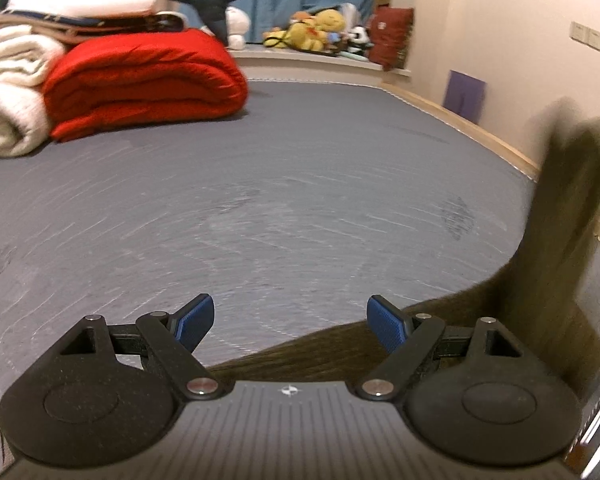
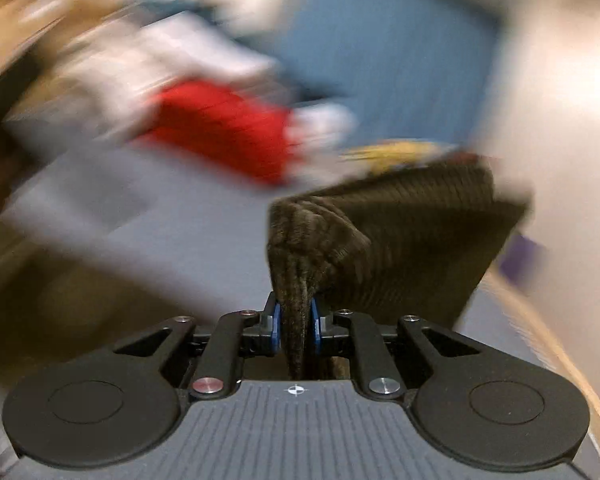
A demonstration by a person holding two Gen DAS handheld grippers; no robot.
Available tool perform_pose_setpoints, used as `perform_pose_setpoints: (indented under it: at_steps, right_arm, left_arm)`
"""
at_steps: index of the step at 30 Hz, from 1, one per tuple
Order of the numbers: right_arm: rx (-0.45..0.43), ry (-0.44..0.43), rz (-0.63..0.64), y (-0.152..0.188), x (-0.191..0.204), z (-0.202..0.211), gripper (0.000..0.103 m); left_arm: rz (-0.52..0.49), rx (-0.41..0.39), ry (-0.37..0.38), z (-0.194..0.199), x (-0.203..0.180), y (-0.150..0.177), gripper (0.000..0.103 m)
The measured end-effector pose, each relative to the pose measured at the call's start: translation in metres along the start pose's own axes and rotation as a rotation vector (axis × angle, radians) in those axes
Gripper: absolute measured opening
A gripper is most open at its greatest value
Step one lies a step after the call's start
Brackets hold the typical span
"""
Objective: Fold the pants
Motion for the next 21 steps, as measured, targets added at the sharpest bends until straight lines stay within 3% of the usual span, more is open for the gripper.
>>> perform_pose_setpoints:
  at_steps: [2,4,6,7,10,13,16,18,21]
  right_arm:
    - [0.08,-0.164,0.168,0.029,0.064,-0.007,0.022]
    - [0.152,-0.257,0.27,0.056,0.1,-0.006,0.029]
    - [0.1,-0.218,0.346,0.061,0.112,0.007,0.039]
    - [0.078,-0.245,0.347,0.057,0.112,0.013,0.042]
    - [-0.014,-0.363,0.181,0.039,0.087,0.031,0.048]
    - [-0.045,-0.366,0.024,0.025,0.062,0.032,0.055]
    - [0.029,-0.358,-0.092,0.029,0.046,0.013,0.055]
    - [0.071,-0.37,-0.154,0.034,0.044,-0.001,0.055]
    - [0.131,-0.47,-0.171,0.044,0.055,-0.008,0.053]
  left_arm:
    - [0.021,0.005,-0.001,0.002,0.007,-0.001,0.088]
    - [0.034,0.011,0.001,0.004,0.012,-0.001,0.088]
    - [0.044,0.021,0.016,0.004,0.013,0.001,0.088]
    - [0.047,0.028,0.024,0.004,0.012,0.002,0.088]
    - [0.062,0.06,0.056,-0.004,0.01,0.005,0.088]
    - [0.108,0.111,0.1,-0.014,0.007,0.01,0.079]
    - [0.131,0.158,0.143,-0.024,0.001,0.015,0.066]
    - [0.153,0.192,0.186,-0.032,-0.002,0.019,0.066]
    - [0.198,0.243,0.207,-0.048,-0.001,0.025,0.066]
Point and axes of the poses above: each gripper's, at about its wrist camera, not at the fingertips, and z roughly against the way its jaws point, x to its left, y to its underside, the point moved 5 cm from there along -z, roughly the way its jaws point
